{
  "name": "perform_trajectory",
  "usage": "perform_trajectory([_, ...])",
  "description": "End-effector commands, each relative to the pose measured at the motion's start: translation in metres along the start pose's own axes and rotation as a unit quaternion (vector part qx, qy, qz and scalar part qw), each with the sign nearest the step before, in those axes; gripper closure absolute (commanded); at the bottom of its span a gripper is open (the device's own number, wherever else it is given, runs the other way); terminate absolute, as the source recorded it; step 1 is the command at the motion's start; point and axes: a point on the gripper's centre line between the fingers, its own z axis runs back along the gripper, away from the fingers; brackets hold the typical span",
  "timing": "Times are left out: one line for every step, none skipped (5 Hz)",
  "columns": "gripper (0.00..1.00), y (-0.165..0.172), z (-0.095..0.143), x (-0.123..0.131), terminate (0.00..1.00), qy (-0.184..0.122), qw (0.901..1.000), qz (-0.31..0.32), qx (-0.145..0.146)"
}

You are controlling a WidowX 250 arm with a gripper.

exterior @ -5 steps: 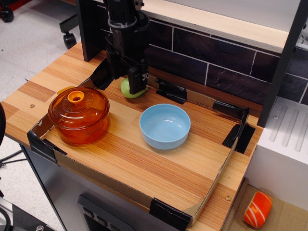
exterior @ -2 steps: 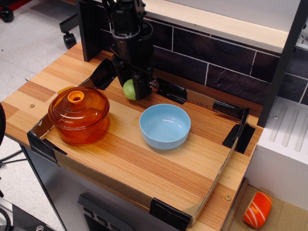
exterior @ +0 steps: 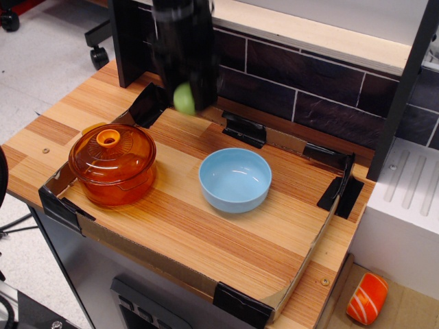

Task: Put pear in bowl

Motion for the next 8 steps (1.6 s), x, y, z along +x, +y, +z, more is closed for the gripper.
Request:
perform_trajectory([1.0, -0.031, 0.051, 0.011, 0.0, -0.031, 0.9991, 0.029, -0.006])
perform_trajectory([1.0, -0.056, 0.033, 0.002, 0.0, 0.004, 0.9997, 0.018, 0.015])
perform_trajectory([1.0, -0.075, 0.026, -0.014, 0.0, 0.025, 0.9997, -0.001, -0.004])
perform_trajectory([1.0, -0.083, 0.016, -0.029, 0.0, 0.031, 0.9993, -0.021, -0.004])
perform_trajectory([1.0, -0.085, 0.009, -0.039, 0.0, 0.027, 0.999, -0.037, 0.004])
perform_trajectory([1.0, -0.084, -0.004, -0.039, 0.0, 0.032, 0.9991, -0.028, 0.002])
perform_trajectory([1.0, -0.081, -0.007, -0.033, 0.0, 0.015, 0.9996, -0.024, 0.01])
perform_trajectory([0.0, -0.083, -0.004, -0.031, 0.0, 0.024, 0.9991, -0.033, 0.013])
